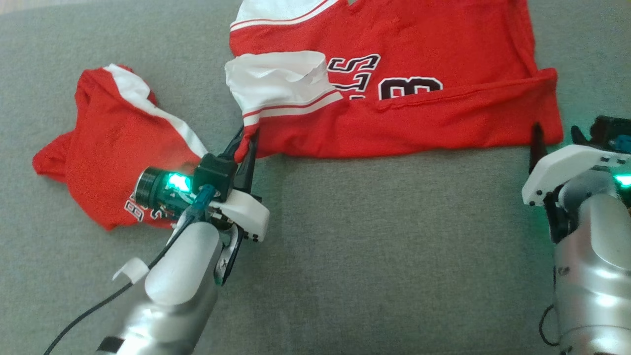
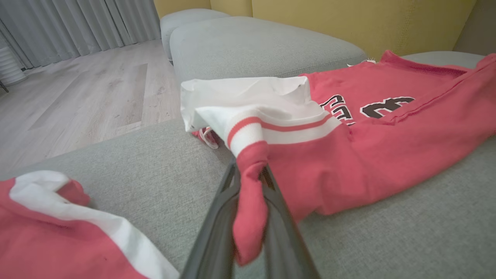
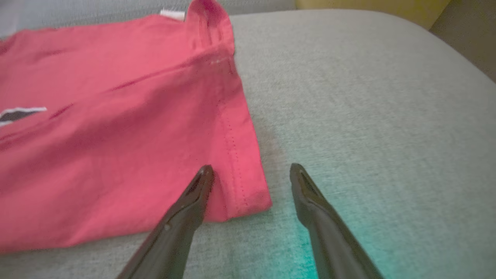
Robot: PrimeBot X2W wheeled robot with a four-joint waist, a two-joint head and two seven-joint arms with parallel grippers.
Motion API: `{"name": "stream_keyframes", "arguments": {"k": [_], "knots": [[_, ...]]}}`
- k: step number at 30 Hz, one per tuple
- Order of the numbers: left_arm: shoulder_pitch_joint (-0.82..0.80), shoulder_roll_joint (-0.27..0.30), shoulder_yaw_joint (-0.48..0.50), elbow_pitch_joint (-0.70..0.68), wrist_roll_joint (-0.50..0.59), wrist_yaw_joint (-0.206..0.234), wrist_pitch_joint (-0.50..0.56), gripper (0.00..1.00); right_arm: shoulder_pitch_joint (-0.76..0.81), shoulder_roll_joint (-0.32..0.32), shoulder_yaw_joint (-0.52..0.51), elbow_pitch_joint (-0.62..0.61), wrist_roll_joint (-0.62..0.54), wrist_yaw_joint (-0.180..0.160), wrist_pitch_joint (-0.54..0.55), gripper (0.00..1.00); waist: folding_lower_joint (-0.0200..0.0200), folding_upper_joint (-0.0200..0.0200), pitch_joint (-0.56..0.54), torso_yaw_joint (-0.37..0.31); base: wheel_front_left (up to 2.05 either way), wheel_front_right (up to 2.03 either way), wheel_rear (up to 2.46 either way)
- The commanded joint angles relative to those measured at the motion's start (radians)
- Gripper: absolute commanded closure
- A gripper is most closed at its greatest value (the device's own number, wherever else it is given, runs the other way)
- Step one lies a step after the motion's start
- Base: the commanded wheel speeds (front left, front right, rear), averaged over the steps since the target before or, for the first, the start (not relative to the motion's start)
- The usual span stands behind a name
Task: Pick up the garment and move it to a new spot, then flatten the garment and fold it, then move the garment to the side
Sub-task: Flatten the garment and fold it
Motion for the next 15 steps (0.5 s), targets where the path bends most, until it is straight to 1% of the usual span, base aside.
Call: {"name": "stream_keyframes", "arguments": {"k": [1, 4, 7, 8, 10, 15], "knots": [[-0.022, 0.026, 0.026, -0.035, 0.009, 0.005, 0.003, 1.00, -0.032, -0.004, 0.017, -0.015, -0.019, -0.001, 0.003, 0.00, -0.0002, 0.0000, 0.011, 0.011, 0.00, 0.00, 0.00], [-0.018, 0.029, 0.022, -0.051, 0.008, 0.007, 0.007, 1.00, -0.060, -0.004, -0.014, 0.037, -0.087, -0.001, 0.013, 0.00, -0.0002, 0.0000, 0.018, 0.019, 0.00, 0.00, 0.00], [-0.011, 0.034, 0.019, -0.063, 0.006, 0.010, 0.011, 1.00, -0.081, -0.004, -0.031, 0.090, -0.122, -0.001, 0.020, 0.00, -0.0002, 0.0000, 0.019, 0.023, 0.00, 0.00, 0.00], [-0.009, 0.035, 0.018, -0.066, 0.005, 0.011, 0.012, 1.00, -0.086, -0.004, -0.034, 0.106, -0.133, -0.001, 0.022, 0.13, -0.0002, 0.0000, 0.018, 0.024, 0.00, 0.00, 0.00], [-0.004, 0.037, 0.016, -0.068, 0.003, 0.012, 0.015, 1.00, -0.095, -0.004, -0.040, 0.138, -0.147, -0.001, 0.021, 1.00, -0.0002, 0.0000, 0.014, 0.024, 0.00, 0.00, 0.00], [0.017, 0.039, 0.013, -0.056, -0.010, 0.019, 0.023, 1.00, -0.100, -0.018, -0.061, 0.180, -0.185, -0.001, -0.029, 1.00, -0.0002, 0.0000, -0.023, 0.015, 0.00, 0.00, 0.00]]}}
